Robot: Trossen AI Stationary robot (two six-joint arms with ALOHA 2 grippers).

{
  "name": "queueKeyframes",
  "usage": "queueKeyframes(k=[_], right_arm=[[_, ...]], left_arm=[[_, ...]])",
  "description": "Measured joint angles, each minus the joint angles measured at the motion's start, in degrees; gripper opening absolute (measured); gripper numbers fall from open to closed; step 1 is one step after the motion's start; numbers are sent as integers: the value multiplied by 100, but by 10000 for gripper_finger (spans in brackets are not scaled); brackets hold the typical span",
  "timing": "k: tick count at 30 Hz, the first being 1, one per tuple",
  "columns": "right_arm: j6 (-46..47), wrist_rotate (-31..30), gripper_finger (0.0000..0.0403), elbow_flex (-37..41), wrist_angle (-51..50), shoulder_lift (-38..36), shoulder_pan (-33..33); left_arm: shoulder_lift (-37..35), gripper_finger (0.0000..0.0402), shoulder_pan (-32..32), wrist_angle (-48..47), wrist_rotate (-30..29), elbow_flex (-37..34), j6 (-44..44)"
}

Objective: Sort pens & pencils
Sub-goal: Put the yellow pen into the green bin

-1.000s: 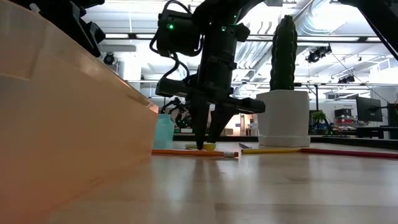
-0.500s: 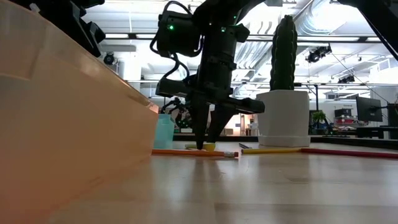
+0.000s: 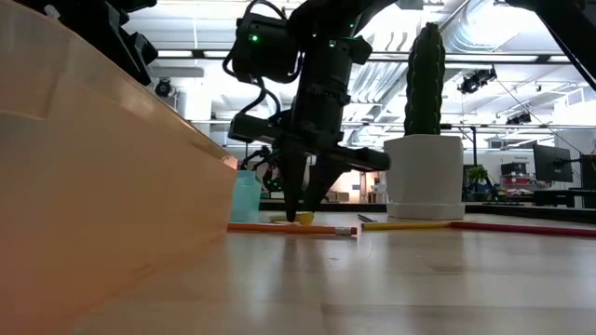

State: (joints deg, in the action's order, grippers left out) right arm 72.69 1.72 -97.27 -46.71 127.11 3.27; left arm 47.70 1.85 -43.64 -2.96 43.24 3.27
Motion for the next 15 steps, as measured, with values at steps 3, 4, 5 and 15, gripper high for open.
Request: queueKeyframes(k=[3,4,5,15], right_arm=[[-74,0,54,-40,12,0,-2],[-91,-1,54,-72,8,0,-2],[-96,-6,55,-103,3,0,-1],[-210,-43,55,-140,-130,-2,-26]], left_arm=[[0,119,-2,-2,0,0,2],[0,119,-1,0,0,0,0],[0,119,-1,0,0,0,0],[0,119,0,0,0,0,2]])
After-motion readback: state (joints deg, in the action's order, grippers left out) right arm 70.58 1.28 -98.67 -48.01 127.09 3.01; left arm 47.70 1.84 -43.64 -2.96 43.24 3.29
